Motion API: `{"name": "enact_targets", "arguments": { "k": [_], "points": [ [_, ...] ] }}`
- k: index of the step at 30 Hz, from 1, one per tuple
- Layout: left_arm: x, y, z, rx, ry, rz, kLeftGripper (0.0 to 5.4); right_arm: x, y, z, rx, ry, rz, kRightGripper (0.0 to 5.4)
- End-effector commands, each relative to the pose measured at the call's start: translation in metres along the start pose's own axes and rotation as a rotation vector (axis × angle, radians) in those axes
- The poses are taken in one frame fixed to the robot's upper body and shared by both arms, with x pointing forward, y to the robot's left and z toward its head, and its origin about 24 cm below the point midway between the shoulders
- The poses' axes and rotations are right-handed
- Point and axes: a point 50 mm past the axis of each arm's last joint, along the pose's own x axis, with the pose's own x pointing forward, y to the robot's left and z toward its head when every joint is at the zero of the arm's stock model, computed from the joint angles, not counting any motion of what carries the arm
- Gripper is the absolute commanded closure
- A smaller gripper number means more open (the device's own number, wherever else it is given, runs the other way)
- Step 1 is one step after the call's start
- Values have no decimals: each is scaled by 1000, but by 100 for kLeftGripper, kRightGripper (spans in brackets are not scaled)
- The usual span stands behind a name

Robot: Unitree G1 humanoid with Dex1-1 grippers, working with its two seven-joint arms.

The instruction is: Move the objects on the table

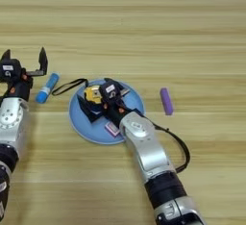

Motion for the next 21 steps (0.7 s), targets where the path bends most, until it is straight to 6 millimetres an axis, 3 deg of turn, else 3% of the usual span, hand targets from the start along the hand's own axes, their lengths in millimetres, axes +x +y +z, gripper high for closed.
{"name": "enact_targets", "arguments": {
  "k": [1,14,18,21],
  "points": [
    [-1,-2,-1,0,7,-6,0,6,-2,-9,-13,35,-2,3],
    [-1,-3,-1,-2,5,-6,0,9,-7,-28,-18,105,-1,3],
    [-1,-3,-1,-2,5,-6,0,9,-7,-30,-11,109,0,61],
    [-1,-3,-1,-2,6,-7,0,8,-7,-30,-9,108,1,73]
  ]
}}
